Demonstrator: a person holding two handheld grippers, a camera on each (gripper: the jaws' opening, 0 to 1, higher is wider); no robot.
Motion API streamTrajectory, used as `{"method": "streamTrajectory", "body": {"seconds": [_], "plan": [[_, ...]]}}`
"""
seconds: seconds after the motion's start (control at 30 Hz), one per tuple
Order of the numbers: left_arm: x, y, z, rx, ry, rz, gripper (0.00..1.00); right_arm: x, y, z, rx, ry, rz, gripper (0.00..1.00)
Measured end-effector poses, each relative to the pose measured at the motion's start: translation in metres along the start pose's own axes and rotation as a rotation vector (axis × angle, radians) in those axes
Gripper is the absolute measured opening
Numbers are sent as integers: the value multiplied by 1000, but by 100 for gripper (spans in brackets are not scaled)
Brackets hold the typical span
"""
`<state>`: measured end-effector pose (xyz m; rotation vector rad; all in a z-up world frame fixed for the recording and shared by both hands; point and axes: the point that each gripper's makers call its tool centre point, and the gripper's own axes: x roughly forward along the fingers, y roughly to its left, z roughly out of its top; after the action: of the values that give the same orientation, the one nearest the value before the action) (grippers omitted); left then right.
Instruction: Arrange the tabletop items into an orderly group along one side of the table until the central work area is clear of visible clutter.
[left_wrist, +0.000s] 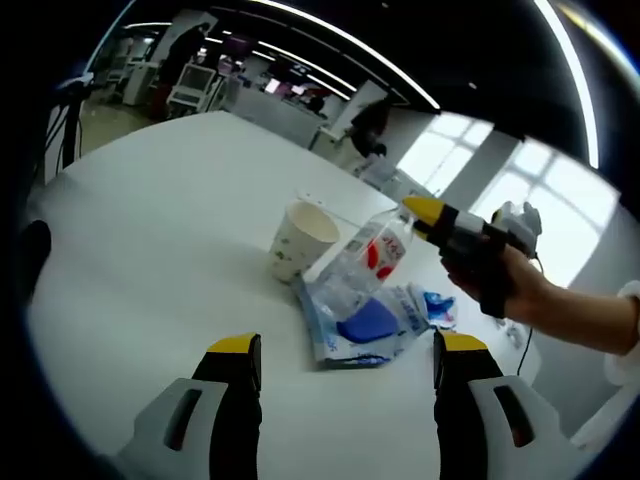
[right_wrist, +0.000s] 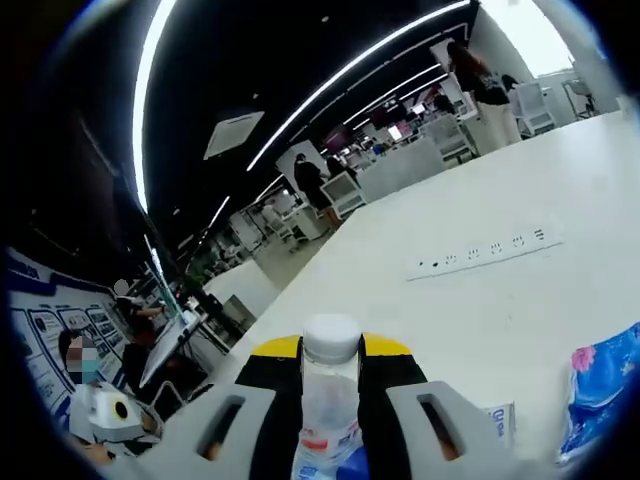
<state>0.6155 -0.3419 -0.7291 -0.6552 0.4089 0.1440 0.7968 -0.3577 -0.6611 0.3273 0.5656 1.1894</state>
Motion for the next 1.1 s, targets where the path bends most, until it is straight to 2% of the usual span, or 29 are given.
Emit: {"method": "streamTrajectory", "body": {"seconds": [0.07, 0.1, 0.2, 0.3, 0.37, 0.47, 0.5, 0.57, 0.6, 0.77, 0.97, 1.1], "plan": [[0, -1, 2, 22, 0, 3, 66, -5, 8, 4, -69, -8, 7, 15], [1, -1, 4, 44, 2, 3, 66, -6, 12, 0, -104, -2, 8, 15], [4, -4, 9, 82, 7, 2, 66, -3, 16, -6, -143, -6, 19, 16], [17, -5, 14, 148, 11, 15, 66, -7, 26, -11, -174, -7, 20, 16], [25, -10, 12, 168, 26, 19, 67, -8, 25, -11, -225, -11, 21, 16], [35, -14, 13, 200, 38, 14, 66, -11, 41, -18, -301, 2, 41, 16], [38, -16, 12, 258, 51, 25, 66, -12, 43, -19, -318, 6, 42, 16], [44, -13, 17, 361, 40, 69, 63, -12, 48, -20, -348, 7, 50, 16], [47, -14, 16, 379, 46, 73, 63, -13, 50, -20, -360, 9, 51, 16], [63, -21, 16, 360, 44, 70, 63, -12, 54, -21, -405, 13, 41, 16], [83, -30, 10, 429, 75, 60, 60, -15, 65, -24, -463, 23, 57, 16], [91, -18, 12, 399, 62, 101, 58, -15, 72, -23, -498, 27, 70, 16]]}}
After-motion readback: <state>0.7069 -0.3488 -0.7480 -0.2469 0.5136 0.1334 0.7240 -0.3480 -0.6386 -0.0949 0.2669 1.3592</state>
